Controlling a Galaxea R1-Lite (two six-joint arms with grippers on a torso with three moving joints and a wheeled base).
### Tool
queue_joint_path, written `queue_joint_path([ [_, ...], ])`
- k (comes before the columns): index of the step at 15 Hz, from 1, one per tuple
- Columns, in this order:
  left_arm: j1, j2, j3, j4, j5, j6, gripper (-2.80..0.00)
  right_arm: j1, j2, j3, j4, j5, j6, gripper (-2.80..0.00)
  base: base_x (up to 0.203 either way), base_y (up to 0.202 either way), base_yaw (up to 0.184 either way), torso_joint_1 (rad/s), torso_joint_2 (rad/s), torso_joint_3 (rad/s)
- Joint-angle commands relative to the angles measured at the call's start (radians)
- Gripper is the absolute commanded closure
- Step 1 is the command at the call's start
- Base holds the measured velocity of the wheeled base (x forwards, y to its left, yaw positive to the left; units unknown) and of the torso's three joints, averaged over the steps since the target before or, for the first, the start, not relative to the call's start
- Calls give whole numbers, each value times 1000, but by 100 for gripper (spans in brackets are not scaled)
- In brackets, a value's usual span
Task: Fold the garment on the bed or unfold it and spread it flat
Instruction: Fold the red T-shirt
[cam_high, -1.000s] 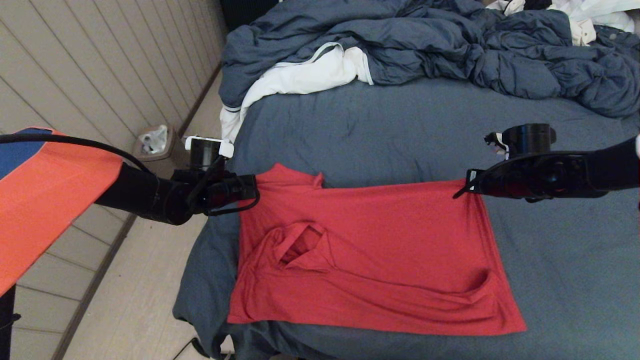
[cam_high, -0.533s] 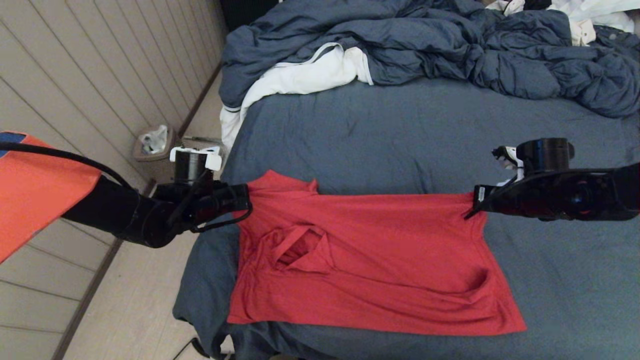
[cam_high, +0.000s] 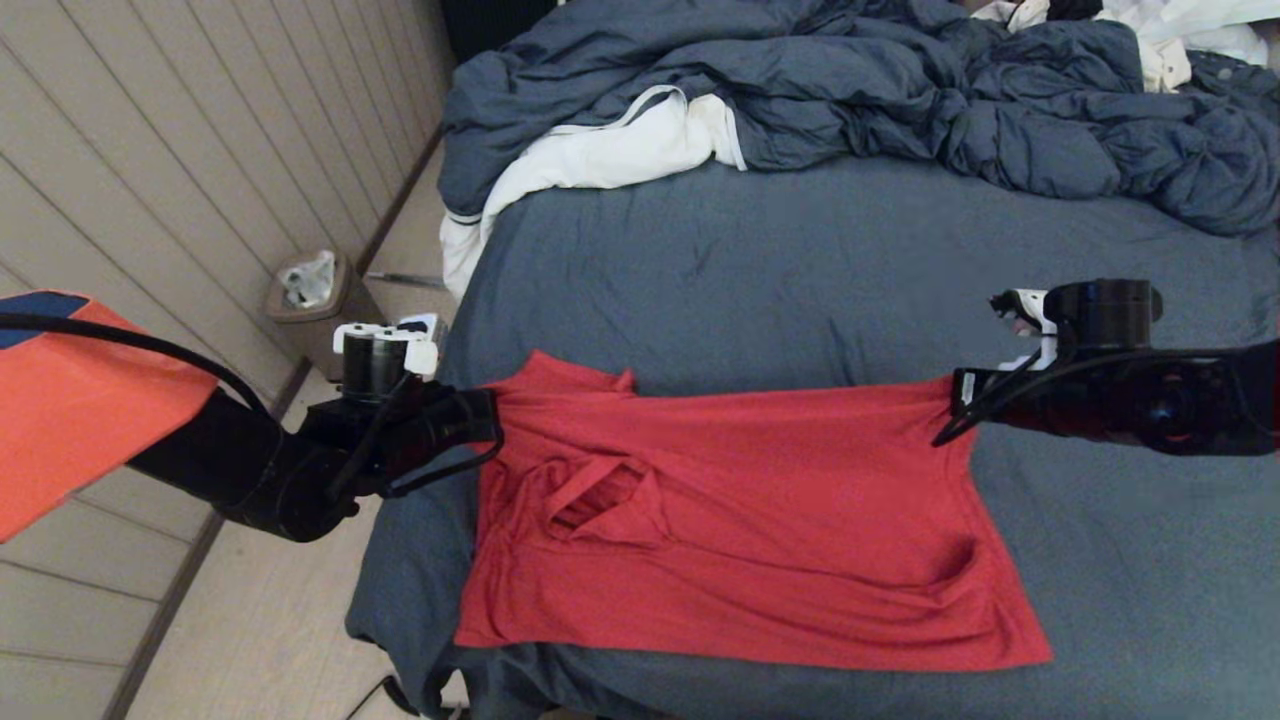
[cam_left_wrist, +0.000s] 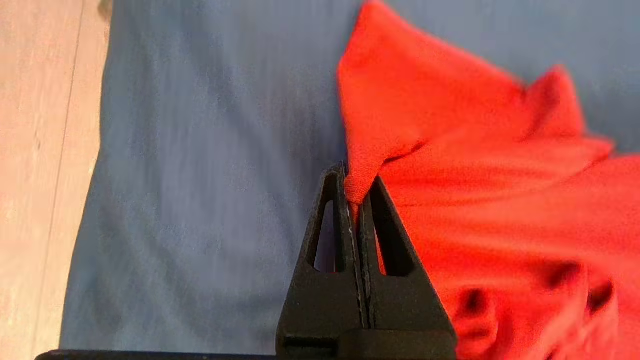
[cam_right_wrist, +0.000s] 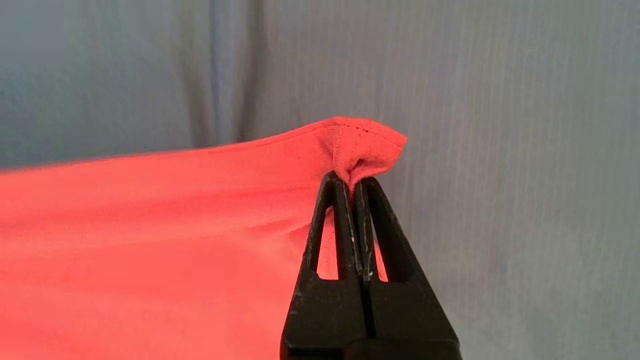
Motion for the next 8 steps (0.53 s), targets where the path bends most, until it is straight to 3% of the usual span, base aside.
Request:
queue_joint_path([
  [1,1,42,-75,3,1,-2,0,-1,46,-70,1,-1,3,0,0,0,0,0,0,0],
  [5,4,97,-186,27,9,-3,0,1,92,-127,-5,-3,18,0,0,0,0,0,0,0],
  [8,0,69,-151,14,20,-3,0,0,59,-88,-6,0,19,0,0,0,0,0,0,0],
])
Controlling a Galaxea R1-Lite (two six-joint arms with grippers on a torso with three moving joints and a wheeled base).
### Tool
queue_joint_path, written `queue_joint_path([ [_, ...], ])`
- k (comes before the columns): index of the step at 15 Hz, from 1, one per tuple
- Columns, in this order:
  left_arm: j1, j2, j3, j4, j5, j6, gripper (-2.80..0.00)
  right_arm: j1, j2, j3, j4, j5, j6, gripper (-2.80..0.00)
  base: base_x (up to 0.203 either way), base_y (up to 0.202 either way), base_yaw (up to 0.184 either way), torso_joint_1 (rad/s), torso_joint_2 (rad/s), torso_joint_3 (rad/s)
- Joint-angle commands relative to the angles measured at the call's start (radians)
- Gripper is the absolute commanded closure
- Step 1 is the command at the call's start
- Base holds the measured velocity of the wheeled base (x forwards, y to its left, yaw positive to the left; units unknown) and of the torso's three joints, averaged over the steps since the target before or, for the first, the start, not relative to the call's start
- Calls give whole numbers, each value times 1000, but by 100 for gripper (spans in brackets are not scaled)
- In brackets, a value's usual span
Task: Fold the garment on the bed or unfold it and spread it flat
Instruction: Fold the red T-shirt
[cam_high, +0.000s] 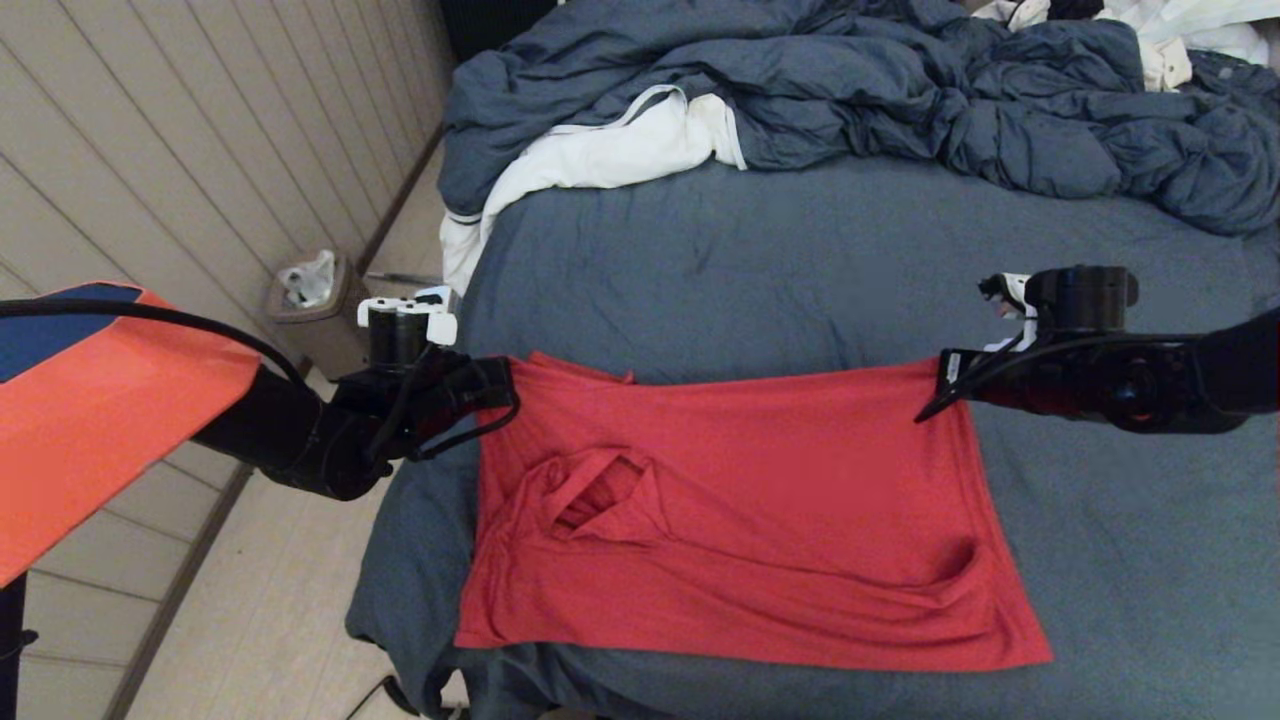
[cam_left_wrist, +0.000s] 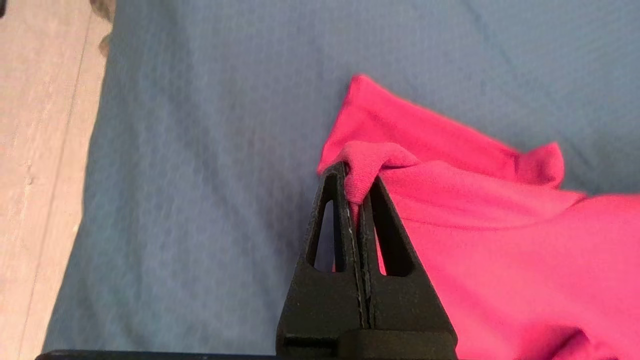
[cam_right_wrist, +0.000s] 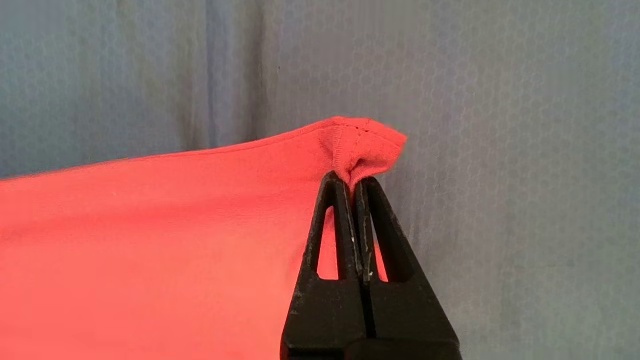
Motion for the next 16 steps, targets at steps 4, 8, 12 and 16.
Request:
queue_joint_path([
  [4,-3,-113,179,-51,17,1,0,-5,-140,171,-48,31,-21,0,0,0,0,0,0,0],
  [8,-13,-172,366,-178,12,8,0,-22,-197,332,-116,71,-61,0,0,0,0,0,0,0],
  [12,-44,-137,498,-349,11,5,0,-49,-176,456,-266,82,-98,0,0,0,0,0,0,0],
  [16,-82,-120,540,-380,13,2,0,-80,-142,503,-274,115,-111,0,0,0,0,0,0,0],
])
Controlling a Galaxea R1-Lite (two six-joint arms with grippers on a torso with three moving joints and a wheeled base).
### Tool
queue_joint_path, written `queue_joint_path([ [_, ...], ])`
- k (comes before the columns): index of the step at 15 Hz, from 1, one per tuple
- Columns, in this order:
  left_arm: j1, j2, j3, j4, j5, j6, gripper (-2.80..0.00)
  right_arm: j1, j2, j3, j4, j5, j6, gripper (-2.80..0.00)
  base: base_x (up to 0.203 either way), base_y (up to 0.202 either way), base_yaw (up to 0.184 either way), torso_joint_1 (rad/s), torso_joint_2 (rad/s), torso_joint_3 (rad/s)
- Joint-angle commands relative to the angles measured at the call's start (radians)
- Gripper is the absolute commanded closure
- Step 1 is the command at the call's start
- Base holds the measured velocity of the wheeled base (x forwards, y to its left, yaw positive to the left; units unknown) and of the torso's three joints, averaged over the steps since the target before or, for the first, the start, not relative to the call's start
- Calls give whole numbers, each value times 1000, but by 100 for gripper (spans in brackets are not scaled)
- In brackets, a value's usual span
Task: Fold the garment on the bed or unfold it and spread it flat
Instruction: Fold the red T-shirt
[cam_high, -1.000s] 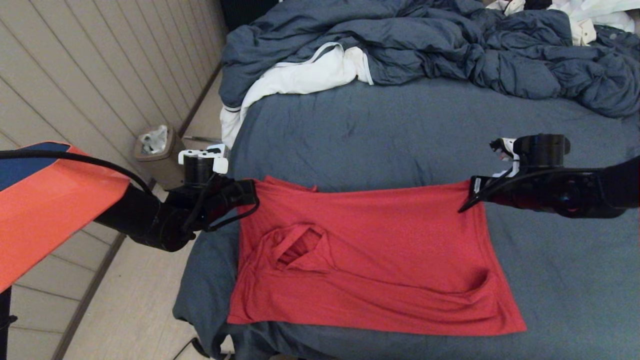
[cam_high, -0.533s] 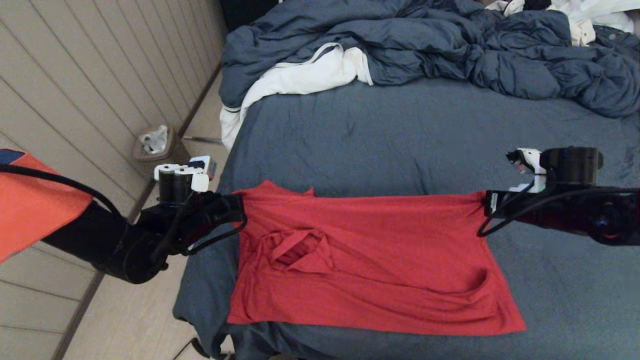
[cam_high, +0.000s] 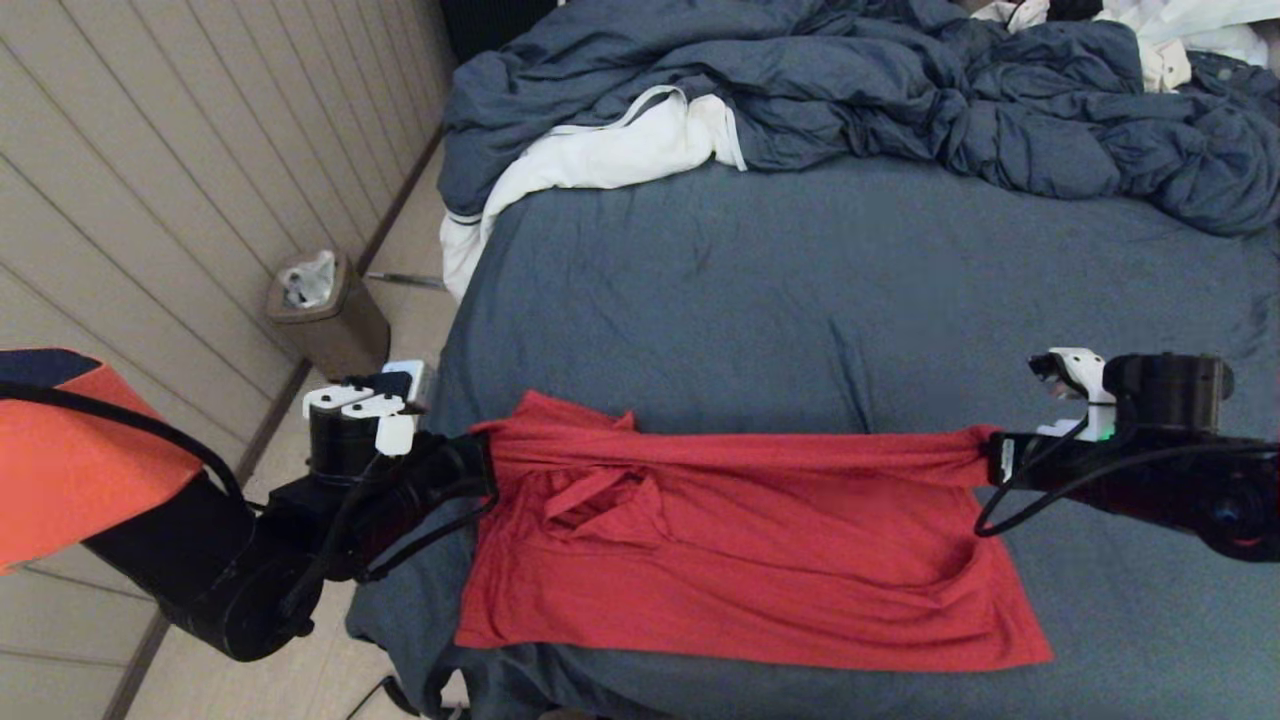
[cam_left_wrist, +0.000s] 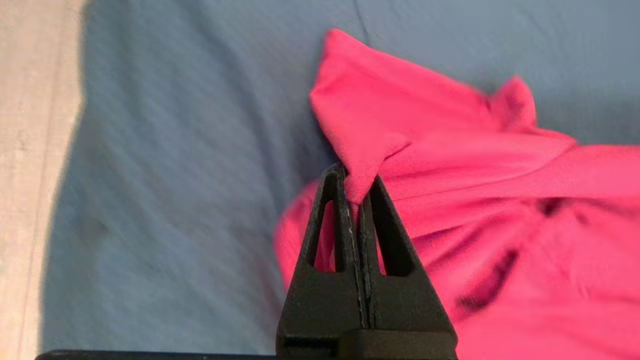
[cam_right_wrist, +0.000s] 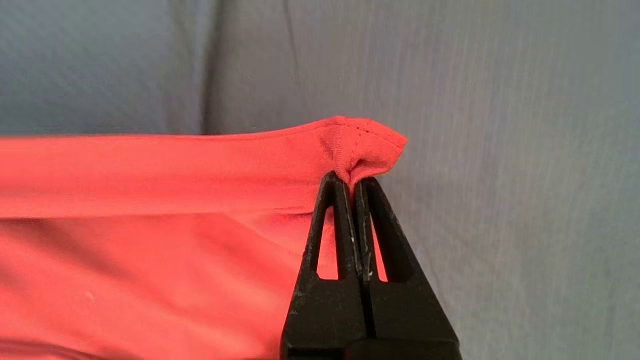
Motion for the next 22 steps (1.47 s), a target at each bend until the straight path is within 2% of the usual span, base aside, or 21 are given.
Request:
queue_joint_path([
  [1,-21,30,36,-24,2,-1,0,-10,40,22,-3,6,-8,0,0,0,0,0,0,0],
  [11,-55,191,265,-329,10,5,0,-10,145,104,-100,5,-47,0,0,0,0,0,0,0],
  [14,-54,243,294,-415,12,12,0,-10,147,104,-100,4,-41,0,0,0,0,0,0,0],
  [15,-54,247,293,-415,13,20,0,-10,150,104,-100,3,-41,-280,0,0,0,0,0,0],
  [16,-54,247,291,-413,14,23,-280,-12,150,104,-101,2,-43,-280,0,0,0,0,0,0],
  [22,-54,156,293,-431,20,26,-280,-15,99,79,-98,10,-33,-280,0,0,0,0,0,0],
])
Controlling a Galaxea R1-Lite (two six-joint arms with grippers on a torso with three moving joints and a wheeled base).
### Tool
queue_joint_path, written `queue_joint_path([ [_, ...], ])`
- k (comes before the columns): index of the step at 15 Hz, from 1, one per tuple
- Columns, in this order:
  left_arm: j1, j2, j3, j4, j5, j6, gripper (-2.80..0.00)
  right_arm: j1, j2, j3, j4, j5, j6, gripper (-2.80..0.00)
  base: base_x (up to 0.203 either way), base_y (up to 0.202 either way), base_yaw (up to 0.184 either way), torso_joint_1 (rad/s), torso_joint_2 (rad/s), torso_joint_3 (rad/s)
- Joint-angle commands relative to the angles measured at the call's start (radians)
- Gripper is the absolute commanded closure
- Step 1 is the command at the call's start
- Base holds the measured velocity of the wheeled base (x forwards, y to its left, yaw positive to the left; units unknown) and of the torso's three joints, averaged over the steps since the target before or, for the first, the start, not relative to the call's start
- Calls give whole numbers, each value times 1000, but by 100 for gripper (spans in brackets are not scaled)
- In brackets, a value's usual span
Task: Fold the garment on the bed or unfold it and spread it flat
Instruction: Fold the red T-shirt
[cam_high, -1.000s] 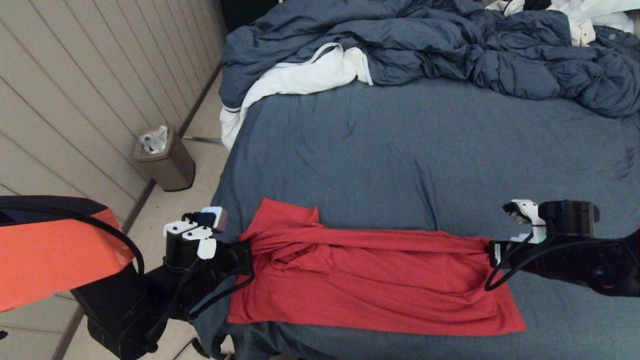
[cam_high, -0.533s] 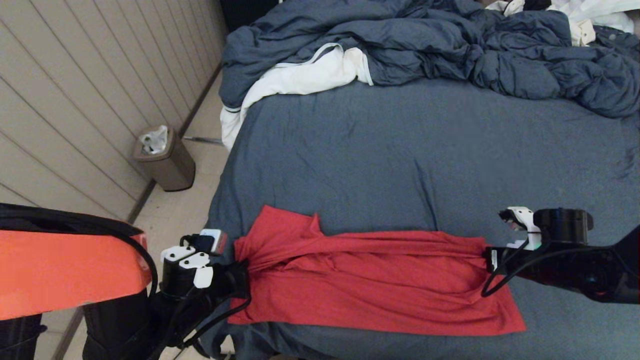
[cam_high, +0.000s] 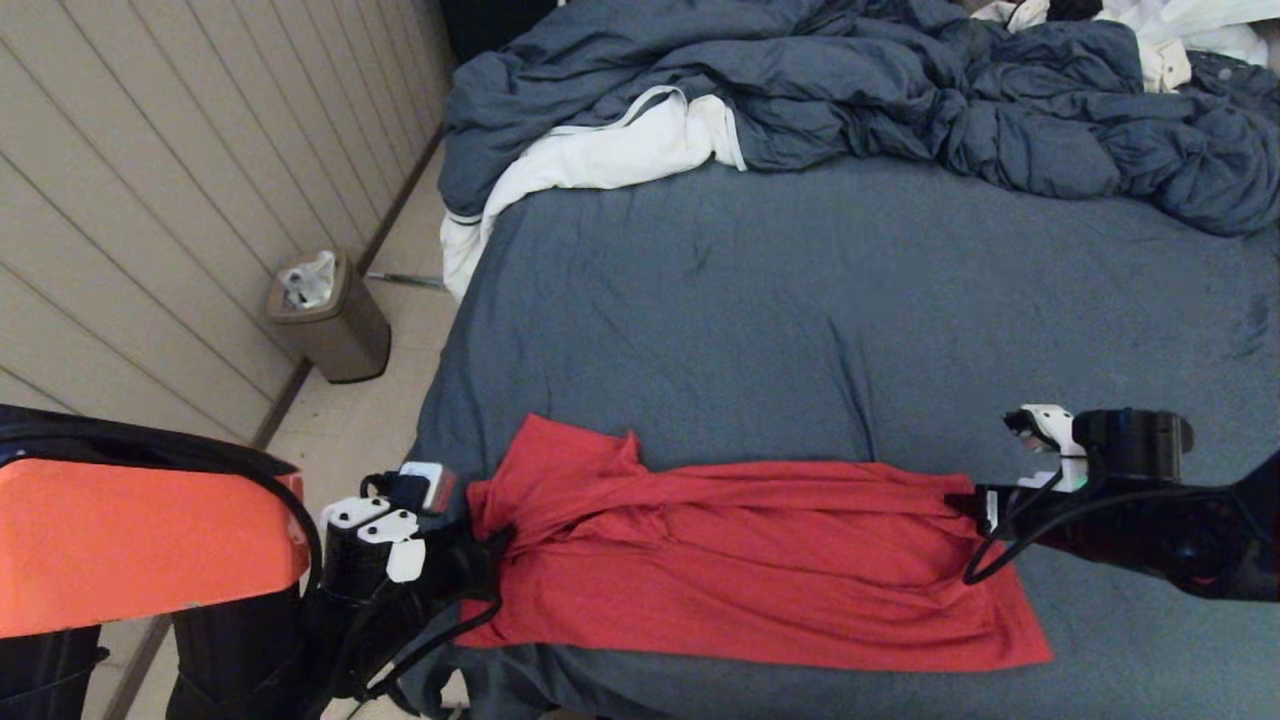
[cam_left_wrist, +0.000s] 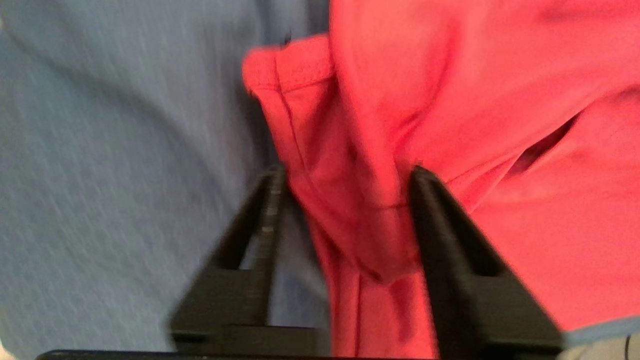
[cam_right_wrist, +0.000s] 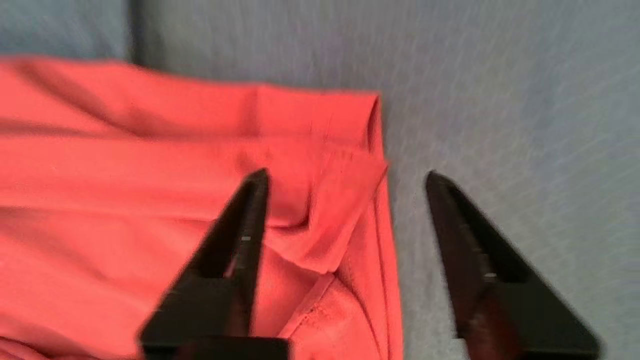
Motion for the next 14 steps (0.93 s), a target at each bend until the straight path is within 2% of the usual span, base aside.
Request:
queue_joint_path([
  [1,0,-90,3,3,9,-2,-280,1,-31,-10,-2,3,2,-280,0,0,0,0,0,0],
  [7,1,-244,-13,106,19,-2,-280,13,-99,-72,20,1,22,-280,0,0,0,0,0,0],
  [8,6,-252,-44,139,20,-2,-280,18,-101,-101,57,1,25,0,0,0,0,0,0,0],
  [9,10,-259,-76,197,21,-2,0,28,-105,-135,94,0,35,0,0,0,0,0,0,0],
  [12,30,-275,-265,436,20,-4,0,71,-108,-297,301,2,138,0,0,0,0,0,0,0],
  [14,35,-250,-472,623,16,-10,0,99,-95,-364,473,16,273,0,0,0,0,0,0,0],
])
